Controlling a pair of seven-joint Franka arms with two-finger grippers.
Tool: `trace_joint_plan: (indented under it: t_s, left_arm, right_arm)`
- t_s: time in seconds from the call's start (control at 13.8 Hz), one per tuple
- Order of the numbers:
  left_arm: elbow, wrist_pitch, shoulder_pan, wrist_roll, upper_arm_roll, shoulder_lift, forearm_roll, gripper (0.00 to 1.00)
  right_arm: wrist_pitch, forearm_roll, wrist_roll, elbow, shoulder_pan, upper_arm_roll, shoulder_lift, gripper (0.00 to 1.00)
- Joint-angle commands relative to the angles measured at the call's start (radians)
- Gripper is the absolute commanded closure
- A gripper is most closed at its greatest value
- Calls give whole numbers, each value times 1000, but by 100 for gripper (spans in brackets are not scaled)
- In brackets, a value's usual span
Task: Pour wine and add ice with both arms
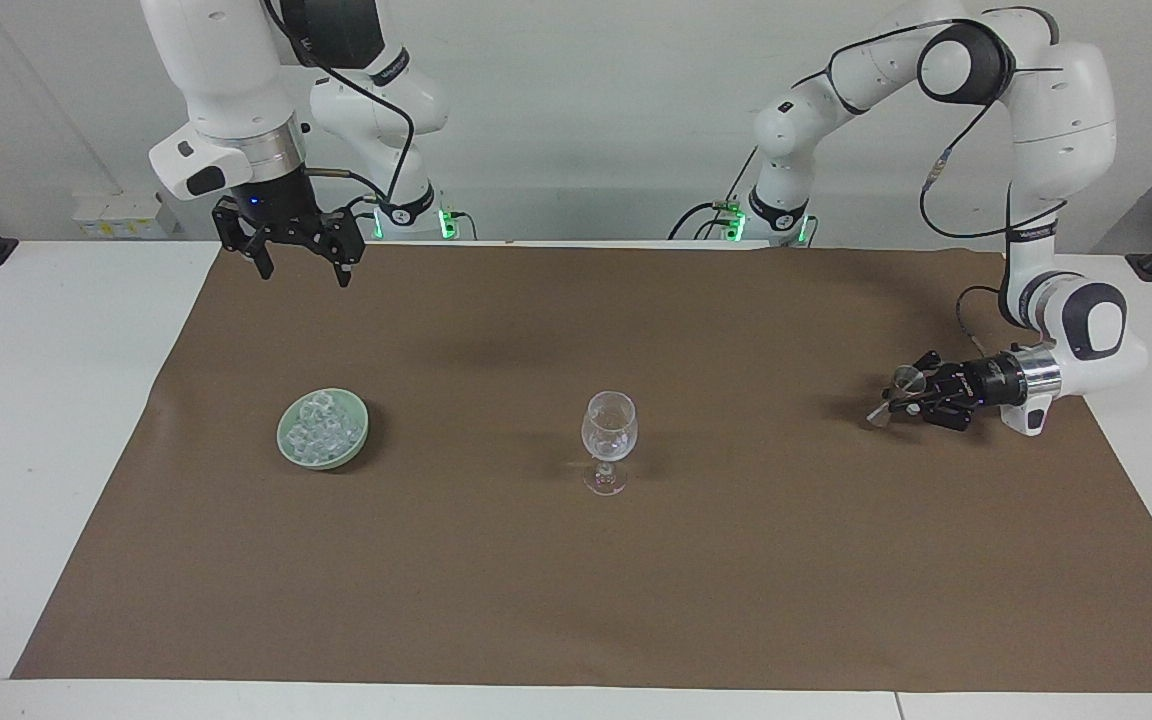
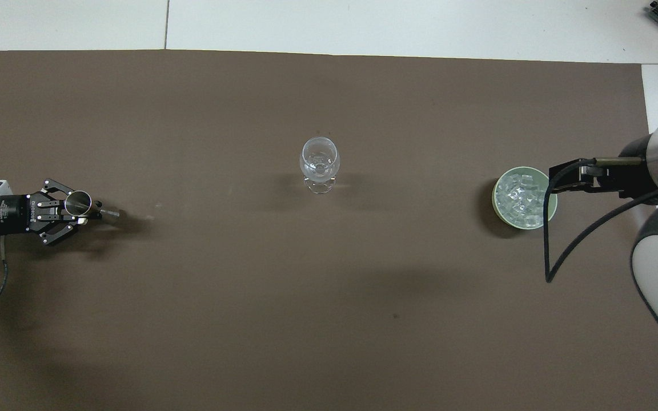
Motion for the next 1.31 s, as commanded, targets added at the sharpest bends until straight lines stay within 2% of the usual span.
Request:
trace_joint_plan:
  t_s: [0.0,1.09,1.24]
  left_arm:
    - [28,-13,13,-19,-8,16,17,100]
    - [28,-9,15,-10,-8,44,15,100]
    - [28,-8,15,-10,-8,50,17,100]
  right_arm:
    - [6,13,-19,-27,0,-5,-23,0]
    - [6,13,-27,-27,0,-5,-23,0]
    - [6,13,-24,-27,-24,-5,-23,0]
